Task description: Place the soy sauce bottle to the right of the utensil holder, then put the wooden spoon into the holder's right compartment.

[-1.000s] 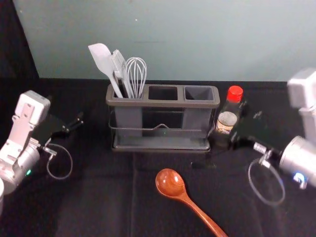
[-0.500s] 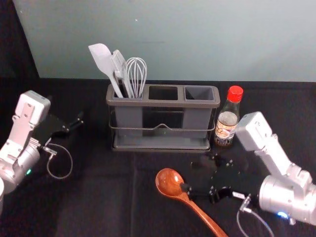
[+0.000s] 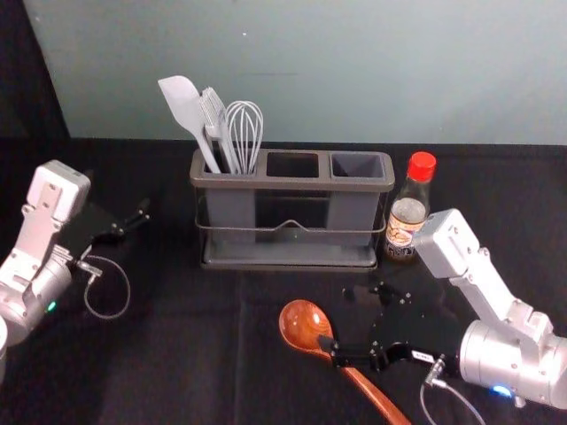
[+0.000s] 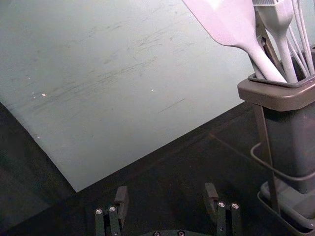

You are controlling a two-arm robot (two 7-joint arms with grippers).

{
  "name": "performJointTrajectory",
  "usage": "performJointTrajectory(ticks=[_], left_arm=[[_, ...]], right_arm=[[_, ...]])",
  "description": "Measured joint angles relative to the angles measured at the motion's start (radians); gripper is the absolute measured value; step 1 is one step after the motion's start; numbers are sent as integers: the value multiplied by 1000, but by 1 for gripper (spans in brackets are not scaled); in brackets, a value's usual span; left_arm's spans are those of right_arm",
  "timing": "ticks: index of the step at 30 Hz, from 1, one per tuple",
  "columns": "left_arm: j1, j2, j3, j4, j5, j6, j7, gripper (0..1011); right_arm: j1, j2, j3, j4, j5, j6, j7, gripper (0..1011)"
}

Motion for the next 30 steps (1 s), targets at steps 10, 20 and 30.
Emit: performJointTrajectory(ticks=[10,20,30], left_arm=[[0,0,0,0,0,0,0,1005],[0,0,0,0,0,0,0,1005],[0,0,0,0,0,0,0,1005]], right_arm=[[5,-3,9,7,6,-4,2,1003],[45,-57,-39,-23,-68,152,-86,1003],[91,-144,-86,-13,-131,311,-143,1003]])
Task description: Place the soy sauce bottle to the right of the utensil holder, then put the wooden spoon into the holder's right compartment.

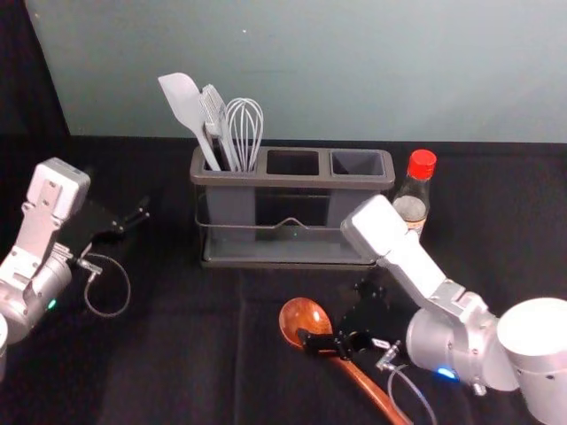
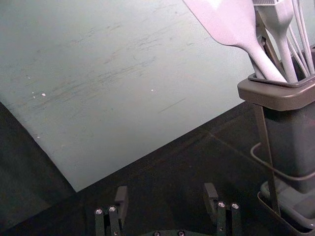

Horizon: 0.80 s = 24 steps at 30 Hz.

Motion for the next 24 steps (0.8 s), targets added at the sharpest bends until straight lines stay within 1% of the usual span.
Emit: performJointTrajectory(ticks=[5,11,24], left_arm=[[0,0,0,0,0,0,0,1005],[0,0,0,0,0,0,0,1005],[0,0,0,0,0,0,0,1005]], right_arm=[[12,-43,-7,29,-10,53,-9,1003],[26,-77,-7,60,-15,91,-8,1003],[47,-126,-13,94,-42,128,7,1003]])
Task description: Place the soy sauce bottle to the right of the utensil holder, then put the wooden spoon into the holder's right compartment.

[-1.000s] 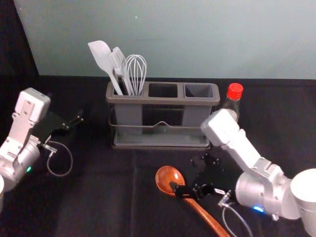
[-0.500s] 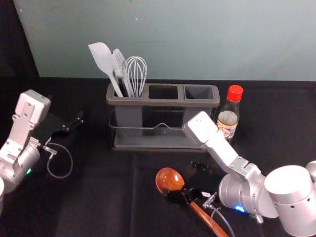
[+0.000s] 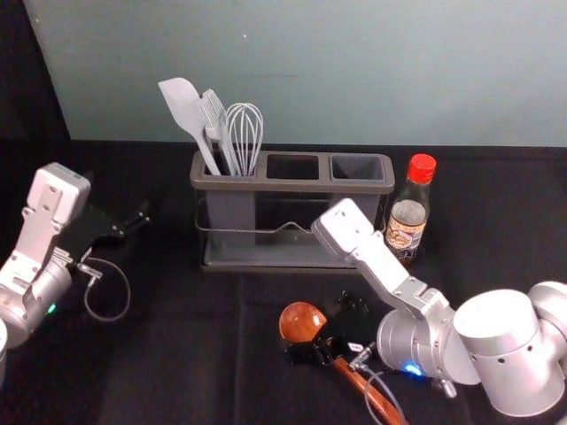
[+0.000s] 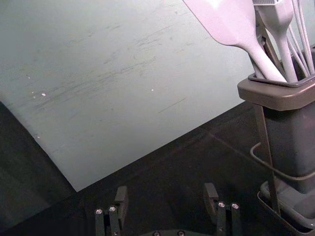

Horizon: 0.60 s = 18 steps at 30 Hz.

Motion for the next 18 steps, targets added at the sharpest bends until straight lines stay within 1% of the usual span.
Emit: performJointTrajectory(ticks=[6,12,18], left_arm=[[0,0,0,0,0,0,0,1005],[0,0,0,0,0,0,0,1005],[0,0,0,0,0,0,0,1005]], right_arm=[[11,-17,-2,7,-14,20,5,1002],[34,-39,-11,19,-32,73,14,1002],[45,-49,-14,25,-47,103,24,1003]])
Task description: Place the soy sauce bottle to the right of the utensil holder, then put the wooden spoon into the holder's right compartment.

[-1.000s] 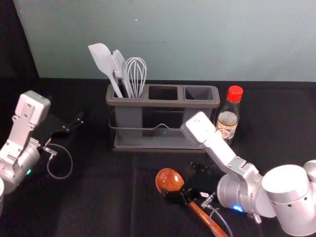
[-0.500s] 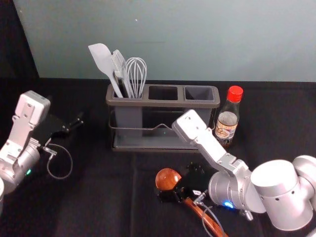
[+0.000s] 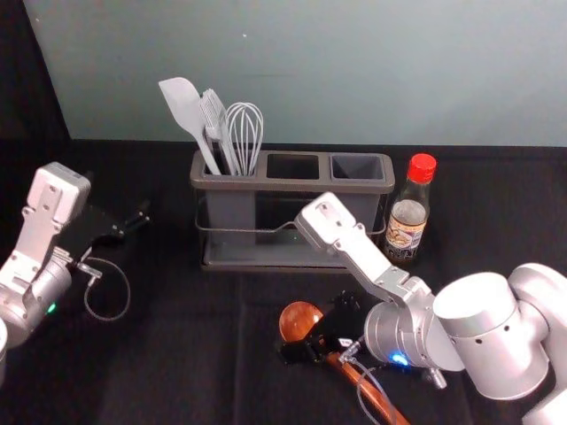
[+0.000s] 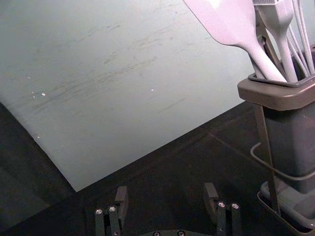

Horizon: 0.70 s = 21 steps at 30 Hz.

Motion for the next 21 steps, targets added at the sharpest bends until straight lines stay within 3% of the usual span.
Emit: performJointTrajectory(ticks=[13,21], left_arm=[[0,0,0,0,0,0,0,1005],[0,0,0,0,0,0,0,1005]], right_arm=[[4,-19,1,16,-29,8,14,1002],[-11,-19,18,-10,-45,8,22,1003]])
